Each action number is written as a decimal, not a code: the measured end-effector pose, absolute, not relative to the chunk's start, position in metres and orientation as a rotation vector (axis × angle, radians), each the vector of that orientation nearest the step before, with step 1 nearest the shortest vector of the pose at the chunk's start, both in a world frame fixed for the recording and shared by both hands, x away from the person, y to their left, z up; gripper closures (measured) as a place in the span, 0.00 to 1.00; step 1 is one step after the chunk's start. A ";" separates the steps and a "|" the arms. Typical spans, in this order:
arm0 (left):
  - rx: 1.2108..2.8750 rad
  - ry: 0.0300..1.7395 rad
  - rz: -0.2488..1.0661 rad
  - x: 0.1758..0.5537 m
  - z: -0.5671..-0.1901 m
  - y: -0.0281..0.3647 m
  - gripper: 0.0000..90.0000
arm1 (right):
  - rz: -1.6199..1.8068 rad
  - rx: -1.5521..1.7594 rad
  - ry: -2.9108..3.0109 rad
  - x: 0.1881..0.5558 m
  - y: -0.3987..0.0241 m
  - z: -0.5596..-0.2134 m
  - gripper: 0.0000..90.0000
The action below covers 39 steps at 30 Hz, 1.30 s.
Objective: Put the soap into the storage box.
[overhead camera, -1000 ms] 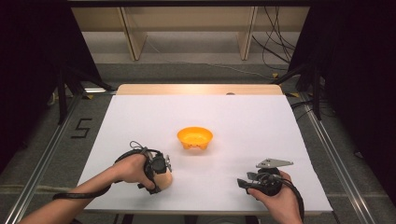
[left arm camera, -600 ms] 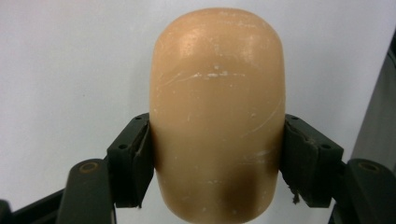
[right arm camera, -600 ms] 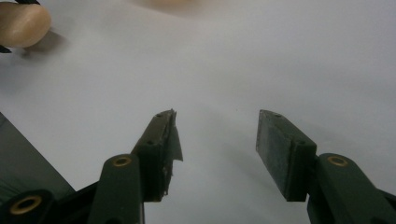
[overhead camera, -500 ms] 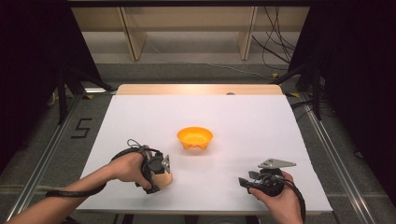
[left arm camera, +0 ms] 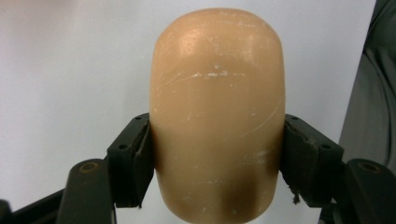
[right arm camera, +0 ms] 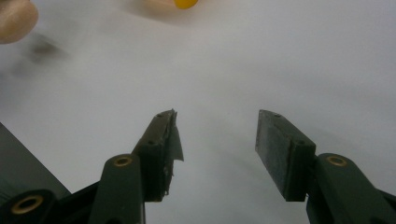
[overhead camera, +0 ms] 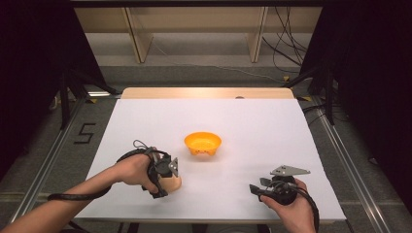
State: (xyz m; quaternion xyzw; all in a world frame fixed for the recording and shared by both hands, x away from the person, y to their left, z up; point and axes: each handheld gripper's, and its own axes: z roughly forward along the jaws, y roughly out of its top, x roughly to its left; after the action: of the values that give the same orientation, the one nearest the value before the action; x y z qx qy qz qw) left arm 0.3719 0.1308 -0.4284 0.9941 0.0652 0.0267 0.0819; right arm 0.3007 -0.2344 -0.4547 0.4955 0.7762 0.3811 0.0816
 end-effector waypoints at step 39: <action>2.822 0.255 0.201 0.382 -0.412 0.122 0.36 | 1.124 1.431 2.304 0.300 -0.240 -0.454 0.54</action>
State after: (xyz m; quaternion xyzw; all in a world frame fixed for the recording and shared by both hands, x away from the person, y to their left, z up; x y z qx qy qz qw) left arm 0.3824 0.1222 -0.4123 0.9822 0.0889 0.0701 0.1499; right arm 0.3000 -0.2402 -0.4543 0.4849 0.7806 0.3808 0.1027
